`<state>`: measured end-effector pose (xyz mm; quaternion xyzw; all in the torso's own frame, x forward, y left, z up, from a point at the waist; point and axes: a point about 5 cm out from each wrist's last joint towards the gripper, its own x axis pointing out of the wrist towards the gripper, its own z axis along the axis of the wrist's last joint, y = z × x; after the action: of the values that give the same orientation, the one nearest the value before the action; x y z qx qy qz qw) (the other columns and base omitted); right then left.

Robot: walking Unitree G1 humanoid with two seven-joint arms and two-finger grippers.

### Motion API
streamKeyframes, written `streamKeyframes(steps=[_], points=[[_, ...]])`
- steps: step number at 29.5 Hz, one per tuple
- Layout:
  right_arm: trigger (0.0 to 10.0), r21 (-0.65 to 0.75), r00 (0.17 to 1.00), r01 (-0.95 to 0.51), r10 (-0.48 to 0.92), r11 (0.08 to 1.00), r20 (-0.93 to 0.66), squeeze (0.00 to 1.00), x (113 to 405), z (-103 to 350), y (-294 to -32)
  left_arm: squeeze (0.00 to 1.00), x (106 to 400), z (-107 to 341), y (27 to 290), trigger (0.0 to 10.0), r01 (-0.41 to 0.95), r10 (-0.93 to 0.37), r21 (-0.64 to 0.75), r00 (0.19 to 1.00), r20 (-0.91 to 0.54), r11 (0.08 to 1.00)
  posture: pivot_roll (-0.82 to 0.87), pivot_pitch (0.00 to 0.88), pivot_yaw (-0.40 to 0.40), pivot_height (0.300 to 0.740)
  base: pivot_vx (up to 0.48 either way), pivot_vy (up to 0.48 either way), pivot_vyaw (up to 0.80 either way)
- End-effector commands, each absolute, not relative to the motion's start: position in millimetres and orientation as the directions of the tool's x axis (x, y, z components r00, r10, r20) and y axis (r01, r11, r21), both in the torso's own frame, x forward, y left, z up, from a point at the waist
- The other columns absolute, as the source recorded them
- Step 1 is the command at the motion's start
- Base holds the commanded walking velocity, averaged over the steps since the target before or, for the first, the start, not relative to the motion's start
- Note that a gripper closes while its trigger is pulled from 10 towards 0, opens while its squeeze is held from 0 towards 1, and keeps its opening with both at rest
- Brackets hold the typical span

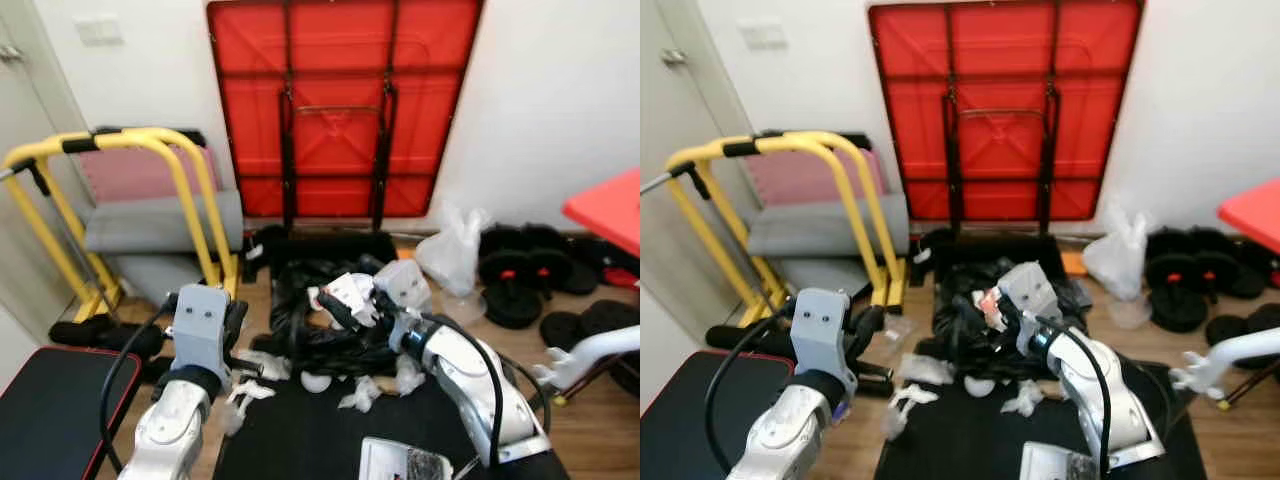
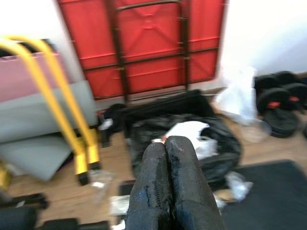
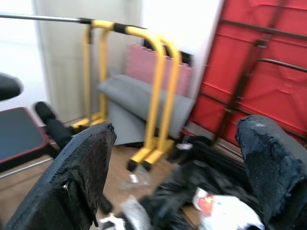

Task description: Sweep floor

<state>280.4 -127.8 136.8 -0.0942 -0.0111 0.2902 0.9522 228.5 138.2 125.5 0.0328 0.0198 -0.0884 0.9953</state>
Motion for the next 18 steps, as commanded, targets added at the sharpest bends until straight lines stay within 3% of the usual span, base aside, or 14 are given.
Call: streamKeyframes(steps=[1, 6, 18], points=[[10.0, -0.191, 0.841, -0.537, 0.539, 0.822, -0.046, 0.0, 282.8, 136.1, -127.6, 0.0, 228.0, 122.7, 139.4, 10.0, 0.175, -0.171, 0.065, 0.984, -0.058, 0.982, -0.12, 0.0, -0.006, 0.74, 0.0, -0.352, 0.0], [10.0, -0.193, 0.845, -0.531, 0.532, 0.825, -0.051, 0.0, 283.4, 135.9, -127.9, 0.0, 228.1, 123.0, 139.4, 10.0, 0.174, -0.171, 0.064, 0.984, -0.058, 0.983, -0.12, 0.0, -0.005, 0.74, 0.0, -0.287, 0.0], [10.0, -0.212, 0.854, -0.517, 0.515, 0.83, -0.065, 0.0, 284.9, 136.0, -127.4, 0.0, 228.5, 124.8, 139.6, 10.0, 0.172, -0.168, 0.065, 0.984, -0.052, 0.983, -0.12, 0.0, -0.003, 0.74, 0.0, 0.0, 0.0]])
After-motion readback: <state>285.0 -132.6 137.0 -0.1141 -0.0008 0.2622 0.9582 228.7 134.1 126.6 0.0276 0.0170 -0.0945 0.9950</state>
